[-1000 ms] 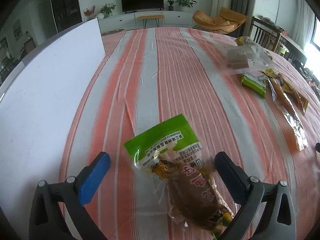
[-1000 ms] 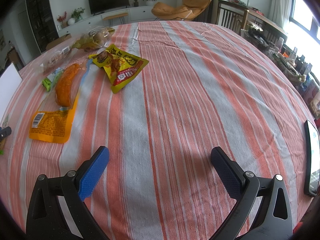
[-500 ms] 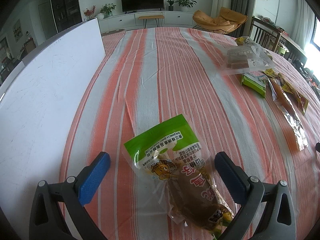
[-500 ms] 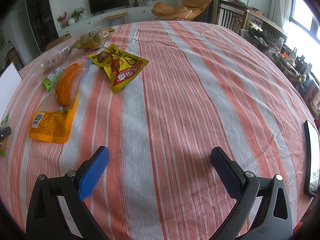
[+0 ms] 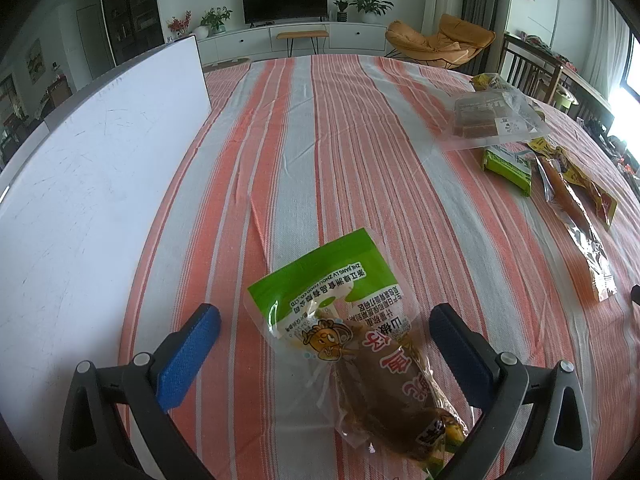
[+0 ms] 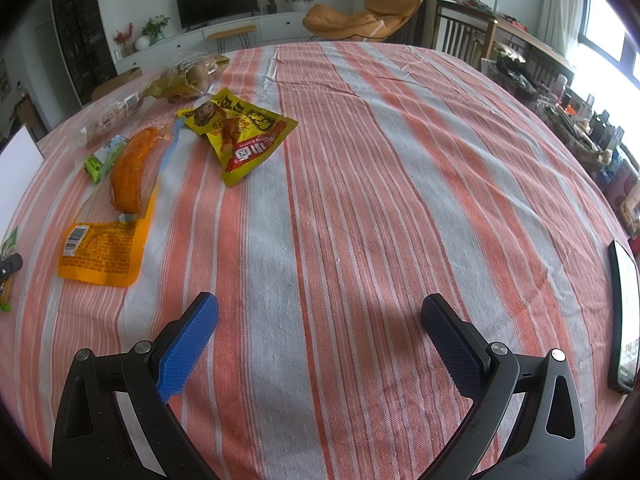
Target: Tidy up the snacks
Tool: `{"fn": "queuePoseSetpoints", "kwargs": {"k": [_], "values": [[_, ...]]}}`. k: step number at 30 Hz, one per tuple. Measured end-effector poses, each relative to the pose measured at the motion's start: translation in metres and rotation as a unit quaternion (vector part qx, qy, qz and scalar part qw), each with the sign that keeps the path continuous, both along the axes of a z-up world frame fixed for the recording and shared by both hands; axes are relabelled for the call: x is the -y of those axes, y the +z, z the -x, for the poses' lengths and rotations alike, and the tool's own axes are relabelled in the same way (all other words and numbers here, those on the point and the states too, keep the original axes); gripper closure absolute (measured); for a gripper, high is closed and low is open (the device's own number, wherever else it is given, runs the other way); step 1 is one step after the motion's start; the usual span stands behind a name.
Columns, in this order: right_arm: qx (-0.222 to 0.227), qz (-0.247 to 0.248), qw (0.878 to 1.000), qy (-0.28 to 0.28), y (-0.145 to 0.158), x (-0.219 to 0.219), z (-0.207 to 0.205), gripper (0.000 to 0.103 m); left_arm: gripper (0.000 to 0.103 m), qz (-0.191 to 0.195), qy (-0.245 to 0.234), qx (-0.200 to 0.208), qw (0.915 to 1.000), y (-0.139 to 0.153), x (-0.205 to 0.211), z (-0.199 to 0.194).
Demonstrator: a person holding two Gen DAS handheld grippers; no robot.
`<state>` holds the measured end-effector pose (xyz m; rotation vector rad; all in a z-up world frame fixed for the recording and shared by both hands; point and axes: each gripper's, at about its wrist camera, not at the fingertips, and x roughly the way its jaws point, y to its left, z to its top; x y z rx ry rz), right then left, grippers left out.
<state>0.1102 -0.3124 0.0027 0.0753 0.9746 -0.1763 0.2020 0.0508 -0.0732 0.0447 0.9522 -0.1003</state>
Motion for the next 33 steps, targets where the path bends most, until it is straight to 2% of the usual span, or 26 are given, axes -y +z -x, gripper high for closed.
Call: {"fn": "queuePoseSetpoints", "kwargs": {"k": [11,13,14,16,18,20,22,25,27,28,30,31,32,33], "values": [[-0.001,0.001,1.0,0.0,0.0,0.0,0.0,0.0,0.0,0.0,0.0,0.0,1.0,0.0,0.0,0.0],[-0.015,-0.001,1.0,-0.006,0.001,-0.001,-0.002,0.001,0.0,0.0,0.0,0.0,1.0,0.0,0.0,0.0],[-0.027,-0.013,0.999,-0.012,0.005,-0.004,-0.004,0.001,0.0,0.0,0.0,0.0,1.0,0.0,0.0,0.0],[-0.001,-0.053,0.998,0.022,0.026,-0.027,-0.012,0.001,0.0,0.0,0.0,0.0,1.0,0.0,0.0,0.0],[0.017,-0.037,0.996,0.075,0.045,-0.061,-0.027,0.001,0.0,0.0,0.0,0.0,1.0,0.0,0.0,0.0],[0.014,-0.015,0.991,0.134,0.053,-0.1,-0.057,0.002,0.0,0.0,0.0,0.0,1.0,0.0,0.0,0.0],[-0.019,-0.003,0.988,0.153,0.042,-0.122,-0.093,0.003,0.0,0.0,0.0,0.0,1.0,0.0,0.0,0.0],[-0.074,-0.011,0.986,0.149,0.017,-0.13,-0.133,0.004,0.0,0.0,0.0,0.0,1.0,0.0,0.0,0.0],[-0.106,-0.022,0.984,0.145,0.004,-0.129,-0.143,0.018,0.0,0.0,0.0,0.0,1.0,0.0,0.0,0.0],[-0.101,-0.014,0.984,0.143,0.005,-0.129,-0.141,0.021,0.0,0.0,0.0,0.0,1.0,0.0,0.0,0.0],[-0.105,-0.014,0.984,0.146,0.006,-0.127,-0.135,0.036,0.0,0.0,0.0,0.0,1.0,-0.001,0.001,0.001],[-0.107,-0.013,0.982,0.153,0.007,-0.125,-0.129,0.038,0.0,0.0,0.0,0.0,1.0,-0.001,0.001,0.001],[-0.108,-0.016,0.981,0.161,0.008,-0.122,-0.121,0.048,0.0,0.0,0.0,0.0,1.0,-0.001,0.001,0.001],[-0.107,-0.016,0.98,0.167,0.009,-0.117,-0.113,0.051,0.0,0.0,0.0,0.0,1.0,-0.001,0.001,0.001]]}}
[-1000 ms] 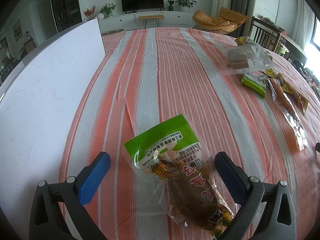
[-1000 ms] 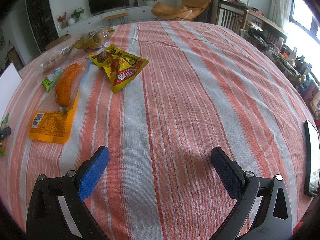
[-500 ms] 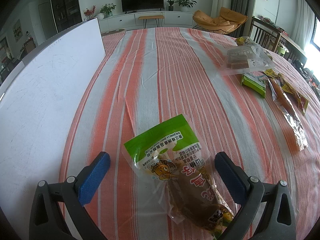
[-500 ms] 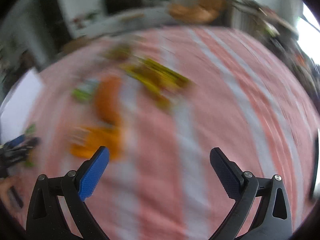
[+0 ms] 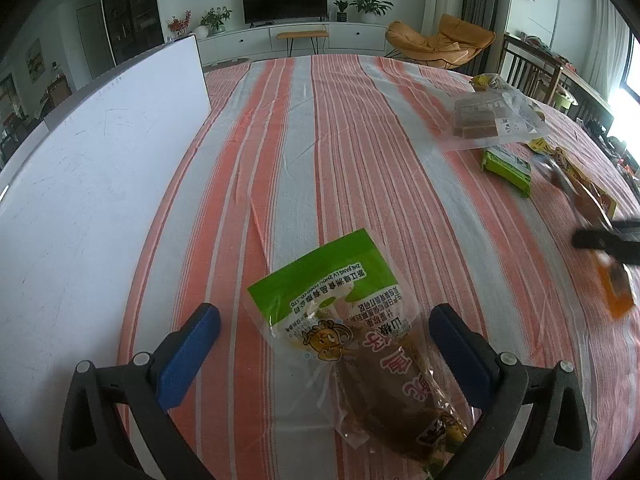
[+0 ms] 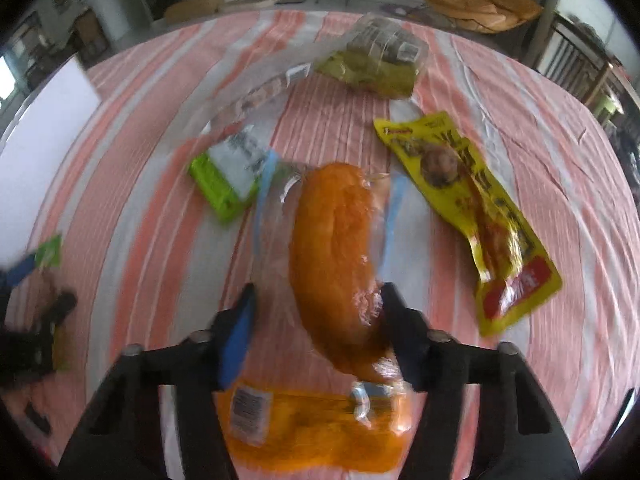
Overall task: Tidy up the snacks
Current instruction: 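Grasp the orange sausage pack with the right tool while the left tool holds the brown bag, then carry both snacks into the cardboard box and open both tools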
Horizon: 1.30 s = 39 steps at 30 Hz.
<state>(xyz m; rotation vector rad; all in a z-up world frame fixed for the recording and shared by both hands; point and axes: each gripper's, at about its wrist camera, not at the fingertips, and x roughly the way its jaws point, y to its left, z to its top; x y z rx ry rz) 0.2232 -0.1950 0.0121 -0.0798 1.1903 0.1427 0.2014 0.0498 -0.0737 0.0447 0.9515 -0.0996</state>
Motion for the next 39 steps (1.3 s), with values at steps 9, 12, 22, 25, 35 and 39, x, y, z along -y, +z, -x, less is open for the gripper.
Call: {"fn": "queuePoseSetpoints", "kwargs": {"k": [9,12,22,25,35,39], "values": [[-0.022,-0.239,0.968,-0.069,0.011,0.09,0.068,0.066,0.0,-0.004,-0.053,-0.068,0.9962,0.004,0.002,-0.001],[-0.026,-0.321,0.943,-0.085,0.014,0.106,0.081,0.067,0.032,0.013,-0.088,-0.063,0.994,0.01,0.005,0.011],[-0.044,-0.417,0.905,-0.077,0.026,0.091,0.097,0.067,0.059,0.162,-0.078,-0.02,0.9836,0.029,-0.038,0.053],[-0.049,-0.432,0.898,-0.063,0.031,0.073,0.082,0.067,0.059,0.227,-0.071,0.004,0.9713,0.047,-0.047,0.063],[-0.048,-0.463,0.885,0.023,0.082,-0.023,0.053,0.067,0.059,0.372,-0.036,0.098,0.9224,0.115,-0.114,0.096],[-0.04,-0.471,0.878,0.07,0.109,-0.092,0.025,0.067,0.059,0.366,0.015,0.124,0.9222,0.139,-0.176,0.113]]}}
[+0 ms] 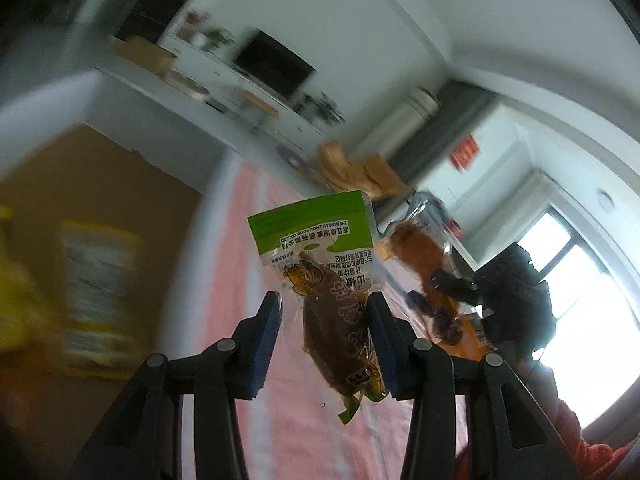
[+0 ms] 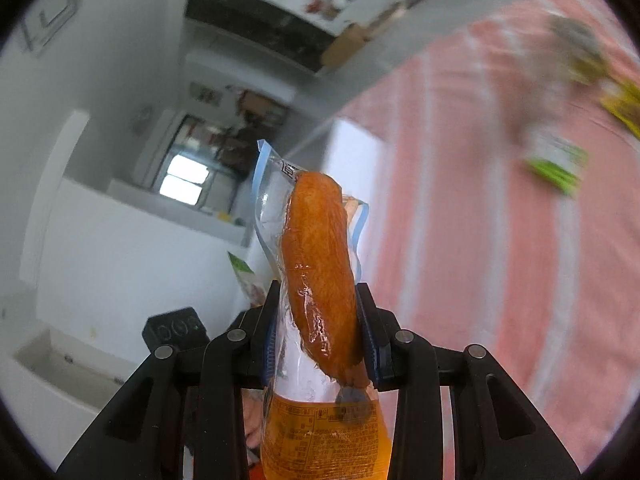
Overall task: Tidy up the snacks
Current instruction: 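Carry both snacks into the cardboard box and open both tools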
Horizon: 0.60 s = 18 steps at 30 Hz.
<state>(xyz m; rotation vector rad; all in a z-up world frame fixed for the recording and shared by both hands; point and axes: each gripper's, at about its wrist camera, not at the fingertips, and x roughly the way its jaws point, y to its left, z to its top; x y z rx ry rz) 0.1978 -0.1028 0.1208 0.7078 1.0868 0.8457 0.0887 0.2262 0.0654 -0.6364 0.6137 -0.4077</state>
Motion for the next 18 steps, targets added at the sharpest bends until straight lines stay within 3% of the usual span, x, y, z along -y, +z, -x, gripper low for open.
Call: {"fn": "queuePoseSetpoints", "kwargs": {"k": [2,5,7,8,9,11,13,15,18], "values": [[0.008,-0.008,0.999,0.031,0.012,-0.047,-0.01,0.067,0.059,-0.04,0.044,-0.003,0.9982,0.008,-0.035,0.012],[0.019,-0.011,0.996,0.084,0.027,-0.122,-0.011,0.066,0.057,-0.115,0.122,-0.032,0.9853,0.009,-0.078,0.029],[0.027,-0.005,0.992,0.123,0.029,-0.175,-0.008,0.06,0.037,-0.144,0.174,-0.063,0.9722,0.005,-0.102,0.04],[0.031,0.003,0.99,0.136,0.028,-0.193,-0.004,0.044,0.018,-0.152,0.203,-0.083,0.9638,0.001,-0.114,0.045],[0.036,0.024,0.988,0.15,0.025,-0.215,0.001,0.022,0.015,-0.156,0.236,-0.1,0.9539,-0.003,-0.127,0.053],[0.039,0.067,0.984,0.162,0.017,-0.238,0.011,0.014,0.014,-0.153,0.268,-0.112,0.9446,-0.008,-0.138,0.061],[0.045,0.075,0.981,0.174,0.009,-0.242,0.016,0.014,0.014,-0.149,0.289,-0.116,0.9384,-0.012,-0.141,0.07],[0.065,0.094,0.98,0.163,0.006,-0.227,0.015,0.014,0.014,-0.148,0.294,-0.112,0.9376,-0.012,-0.136,0.073],[0.12,0.149,0.975,0.114,-0.002,-0.171,0.015,0.01,0.014,-0.145,0.268,-0.091,0.9481,-0.005,-0.112,0.07]]}}
